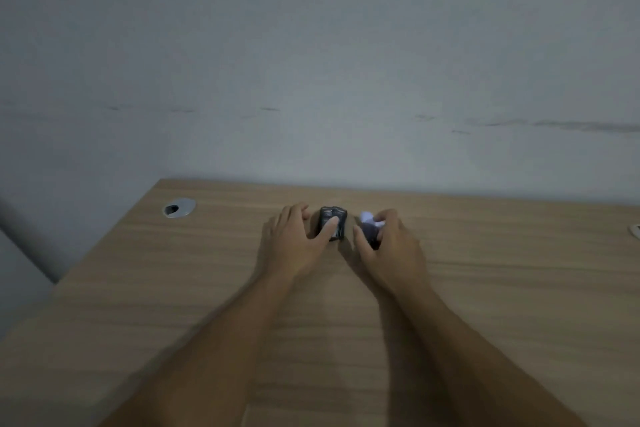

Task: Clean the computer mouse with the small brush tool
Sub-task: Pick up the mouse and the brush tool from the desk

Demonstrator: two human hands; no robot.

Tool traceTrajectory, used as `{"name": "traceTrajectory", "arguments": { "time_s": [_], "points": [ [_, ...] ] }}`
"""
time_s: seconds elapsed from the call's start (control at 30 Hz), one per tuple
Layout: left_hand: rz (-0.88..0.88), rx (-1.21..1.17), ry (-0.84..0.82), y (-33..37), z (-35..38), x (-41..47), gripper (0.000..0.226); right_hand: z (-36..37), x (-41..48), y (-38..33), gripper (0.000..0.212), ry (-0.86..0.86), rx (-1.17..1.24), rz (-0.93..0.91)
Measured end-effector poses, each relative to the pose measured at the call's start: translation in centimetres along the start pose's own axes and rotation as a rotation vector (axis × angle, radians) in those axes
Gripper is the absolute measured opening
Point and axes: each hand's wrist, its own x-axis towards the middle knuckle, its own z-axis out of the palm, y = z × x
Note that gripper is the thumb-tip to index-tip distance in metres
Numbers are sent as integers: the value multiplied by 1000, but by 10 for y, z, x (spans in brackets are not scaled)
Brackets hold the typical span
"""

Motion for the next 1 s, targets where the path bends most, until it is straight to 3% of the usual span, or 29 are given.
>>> {"name": "traceTrajectory", "arguments": {
  "time_s": [0.2, 0.5, 0.87, 1.0],
  "points": [
    [61, 108, 4, -1, 8, -1, 95, -4, -3, -1, 61, -24, -32, 31],
    [62, 88, -3, -2, 3, -7, 78, -5, -10, 1, 33, -2, 37, 66],
    [-39, 52, 1, 5, 4, -1, 83, 1, 9, 7, 28, -9, 31, 41],
    [-29, 82, -5, 2, 8, 7, 73, 4, 24, 12, 28, -10, 82, 3]
  ]
}}
